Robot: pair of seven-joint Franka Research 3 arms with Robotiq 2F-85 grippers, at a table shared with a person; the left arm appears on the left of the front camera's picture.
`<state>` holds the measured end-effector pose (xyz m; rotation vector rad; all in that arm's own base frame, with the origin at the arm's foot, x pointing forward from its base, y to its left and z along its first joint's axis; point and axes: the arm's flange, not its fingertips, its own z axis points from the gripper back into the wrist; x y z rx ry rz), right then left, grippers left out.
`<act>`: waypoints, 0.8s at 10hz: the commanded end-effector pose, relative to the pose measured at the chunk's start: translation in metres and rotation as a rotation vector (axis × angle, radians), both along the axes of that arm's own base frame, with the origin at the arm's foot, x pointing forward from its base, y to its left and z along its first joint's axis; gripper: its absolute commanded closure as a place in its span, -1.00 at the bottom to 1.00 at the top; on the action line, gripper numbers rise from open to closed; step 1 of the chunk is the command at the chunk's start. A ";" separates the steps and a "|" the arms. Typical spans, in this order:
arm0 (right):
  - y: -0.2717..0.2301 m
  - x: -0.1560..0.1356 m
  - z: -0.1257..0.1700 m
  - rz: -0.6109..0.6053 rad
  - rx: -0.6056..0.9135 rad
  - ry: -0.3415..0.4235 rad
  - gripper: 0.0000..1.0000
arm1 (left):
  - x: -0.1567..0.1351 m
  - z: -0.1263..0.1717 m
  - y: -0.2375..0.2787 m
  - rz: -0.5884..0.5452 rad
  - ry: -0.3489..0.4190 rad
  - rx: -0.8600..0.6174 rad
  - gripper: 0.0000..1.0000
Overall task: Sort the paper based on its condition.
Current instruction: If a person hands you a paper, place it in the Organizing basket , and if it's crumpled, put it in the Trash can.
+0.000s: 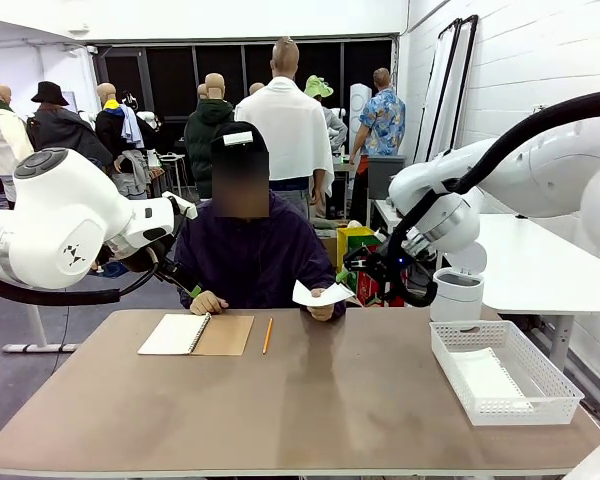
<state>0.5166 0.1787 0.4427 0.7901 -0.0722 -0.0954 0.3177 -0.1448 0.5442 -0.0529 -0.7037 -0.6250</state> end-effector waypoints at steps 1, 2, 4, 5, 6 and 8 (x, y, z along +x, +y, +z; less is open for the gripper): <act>-0.006 0.025 -0.009 -0.057 0.096 0.116 -1.00 | 0.000 -0.001 0.001 -0.009 0.003 0.000 -1.00; -0.009 0.034 -0.017 -0.059 0.155 0.166 -1.00 | 0.000 -0.001 0.001 -0.009 0.003 0.000 -1.00; -0.013 0.047 -0.033 -0.079 0.266 0.244 -1.00 | 0.000 -0.001 0.001 -0.009 0.003 0.000 -1.00; -0.012 0.053 -0.042 -0.088 0.319 0.280 -1.00 | 0.000 -0.001 0.001 -0.009 0.003 0.000 -1.00; -0.009 0.060 -0.050 -0.086 0.350 0.311 -1.00 | 0.000 -0.001 0.001 -0.009 0.003 0.000 -1.00; -0.007 0.066 -0.060 -0.092 0.405 0.395 -1.00 | 0.000 -0.001 0.001 -0.009 0.003 0.000 -1.00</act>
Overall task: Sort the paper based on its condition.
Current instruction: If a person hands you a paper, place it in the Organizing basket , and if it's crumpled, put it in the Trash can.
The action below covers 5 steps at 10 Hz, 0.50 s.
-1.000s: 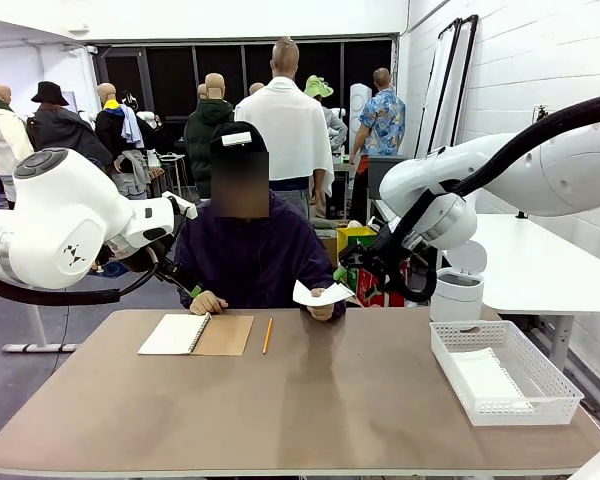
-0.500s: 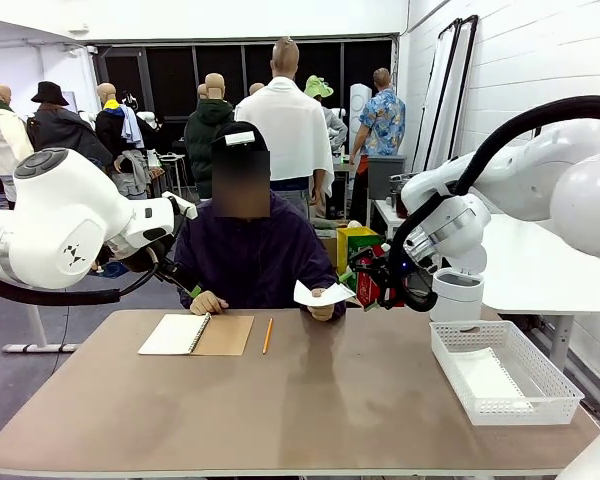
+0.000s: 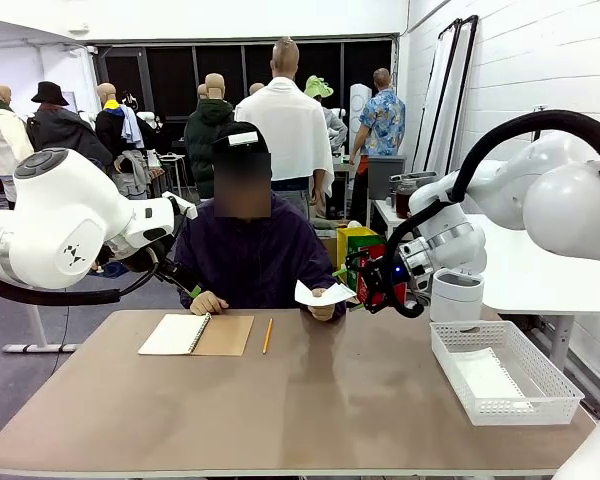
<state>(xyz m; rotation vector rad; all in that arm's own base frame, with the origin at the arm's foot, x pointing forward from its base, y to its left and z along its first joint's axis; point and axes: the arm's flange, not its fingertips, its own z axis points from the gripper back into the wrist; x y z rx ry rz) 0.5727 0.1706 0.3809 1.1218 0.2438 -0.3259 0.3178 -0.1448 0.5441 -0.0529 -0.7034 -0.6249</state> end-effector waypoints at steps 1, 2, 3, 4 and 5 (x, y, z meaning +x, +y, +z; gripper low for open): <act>0.001 0.009 0.002 -0.001 0.058 0.071 -1.00 | 0.000 -0.001 0.001 -0.009 0.003 0.000 -1.00; 0.001 0.010 0.003 -0.003 0.063 0.077 -0.62 | 0.000 -0.001 0.001 -0.009 0.003 0.000 -1.00; 0.001 0.012 0.002 -0.013 0.073 0.069 -0.23 | 0.000 -0.001 0.001 -0.009 0.003 0.000 -1.00; 0.002 0.014 0.001 -0.014 0.081 0.061 -0.23 | 0.000 -0.001 0.001 -0.009 0.003 0.000 -1.00; 0.002 0.014 0.002 -0.011 0.083 0.070 0.16 | 0.000 -0.001 0.001 -0.009 0.003 0.000 -1.00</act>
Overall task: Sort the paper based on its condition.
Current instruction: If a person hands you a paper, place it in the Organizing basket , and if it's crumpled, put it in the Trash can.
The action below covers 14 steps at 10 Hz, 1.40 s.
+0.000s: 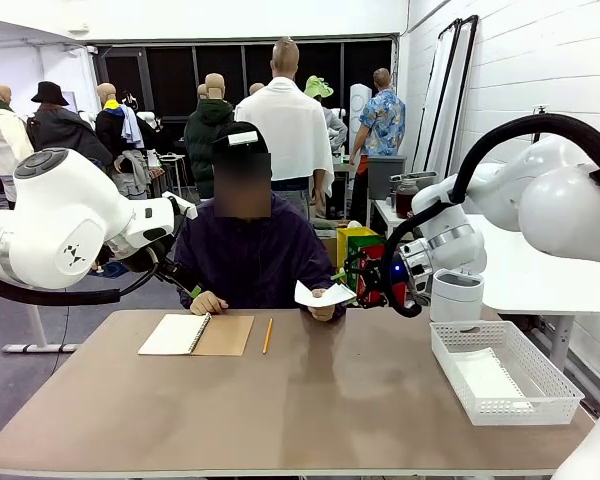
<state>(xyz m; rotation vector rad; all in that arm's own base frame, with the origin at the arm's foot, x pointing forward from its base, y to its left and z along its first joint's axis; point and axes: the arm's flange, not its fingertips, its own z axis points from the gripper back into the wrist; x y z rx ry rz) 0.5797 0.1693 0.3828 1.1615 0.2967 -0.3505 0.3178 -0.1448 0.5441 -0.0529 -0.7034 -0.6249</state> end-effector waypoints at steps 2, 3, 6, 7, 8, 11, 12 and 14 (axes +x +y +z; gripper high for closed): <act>0.004 0.007 0.000 -0.008 0.041 0.024 0.67 | 0.000 -0.001 0.001 -0.009 0.003 0.000 -1.00; 0.006 0.008 -0.002 -0.010 0.040 0.038 1.00 | 0.000 -0.001 0.001 -0.009 0.003 0.000 -1.00; 0.006 0.007 0.000 0.018 0.062 0.052 1.00 | 0.000 -0.001 0.001 -0.009 0.003 0.000 -1.00; 0.006 0.006 0.001 0.029 0.071 0.053 1.00 | 0.000 -0.001 0.001 -0.009 0.003 0.000 -1.00; 0.006 0.005 0.001 0.047 0.080 0.053 1.00 | 0.000 -0.001 0.001 -0.009 0.003 0.000 -1.00; 0.006 0.002 0.012 0.069 0.056 0.020 1.00 | 0.000 -0.001 0.001 -0.009 0.003 0.000 -1.00; 0.000 -0.001 0.023 0.093 0.030 -0.041 1.00 | 0.000 -0.001 0.001 -0.009 0.003 0.000 -1.00; -0.019 -0.019 0.052 0.176 -0.109 -0.242 1.00 | 0.000 -0.001 0.001 -0.009 0.003 0.000 -1.00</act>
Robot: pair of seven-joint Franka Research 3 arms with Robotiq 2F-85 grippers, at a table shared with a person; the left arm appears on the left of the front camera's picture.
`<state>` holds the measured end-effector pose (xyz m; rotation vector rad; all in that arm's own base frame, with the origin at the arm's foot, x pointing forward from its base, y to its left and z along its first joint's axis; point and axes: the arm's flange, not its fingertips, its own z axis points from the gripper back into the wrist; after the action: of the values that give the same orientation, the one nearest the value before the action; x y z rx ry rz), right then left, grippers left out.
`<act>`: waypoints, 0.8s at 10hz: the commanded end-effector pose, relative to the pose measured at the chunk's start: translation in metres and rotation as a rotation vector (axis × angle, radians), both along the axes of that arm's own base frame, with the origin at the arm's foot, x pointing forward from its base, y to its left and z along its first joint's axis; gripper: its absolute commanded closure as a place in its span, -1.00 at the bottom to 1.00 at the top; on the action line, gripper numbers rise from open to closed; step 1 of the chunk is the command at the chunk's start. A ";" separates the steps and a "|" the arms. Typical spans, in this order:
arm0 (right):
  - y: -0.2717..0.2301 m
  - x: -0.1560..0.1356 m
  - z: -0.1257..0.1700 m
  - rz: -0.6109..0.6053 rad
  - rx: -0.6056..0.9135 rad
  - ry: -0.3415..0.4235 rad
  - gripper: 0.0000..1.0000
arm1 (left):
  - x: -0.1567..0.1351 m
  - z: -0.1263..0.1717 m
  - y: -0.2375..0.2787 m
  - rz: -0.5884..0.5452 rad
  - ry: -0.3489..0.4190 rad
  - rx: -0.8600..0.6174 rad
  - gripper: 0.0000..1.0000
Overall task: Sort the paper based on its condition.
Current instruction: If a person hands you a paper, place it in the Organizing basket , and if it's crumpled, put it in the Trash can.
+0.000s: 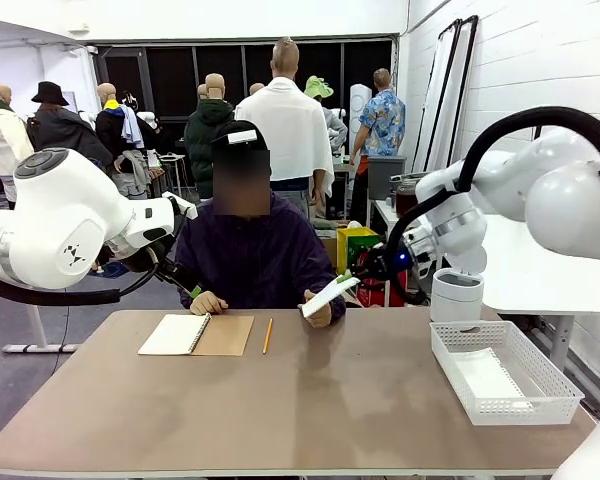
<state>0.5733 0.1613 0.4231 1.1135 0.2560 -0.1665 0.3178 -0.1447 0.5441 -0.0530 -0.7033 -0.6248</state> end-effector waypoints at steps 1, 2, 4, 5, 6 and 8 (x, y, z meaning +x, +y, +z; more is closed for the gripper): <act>-0.020 -0.022 0.025 0.071 -0.178 -0.196 1.00 | 0.000 -0.001 0.001 -0.009 0.003 0.000 -1.00; -0.030 -0.033 0.038 0.087 -0.280 -0.242 1.00 | 0.000 -0.001 0.001 -0.009 0.003 0.000 -1.00; -0.054 -0.056 0.061 0.136 -0.522 -0.335 1.00 | 0.000 -0.001 0.001 -0.009 0.003 0.000 -1.00; -0.064 -0.064 0.066 0.142 -0.606 -0.350 1.00 | 0.000 -0.001 0.001 -0.009 0.003 0.000 -1.00; -0.074 -0.074 0.071 0.124 -0.682 -0.360 1.00 | 0.000 -0.001 0.001 -0.009 0.003 0.000 -1.00; -0.082 -0.081 0.069 0.067 -0.841 -0.365 1.00 | 0.000 -0.001 0.001 -0.009 0.003 0.000 -1.00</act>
<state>0.4999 0.0734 0.5015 0.3641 -0.0858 0.0756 0.3178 -0.1448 0.5441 -0.0529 -0.7035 -0.6249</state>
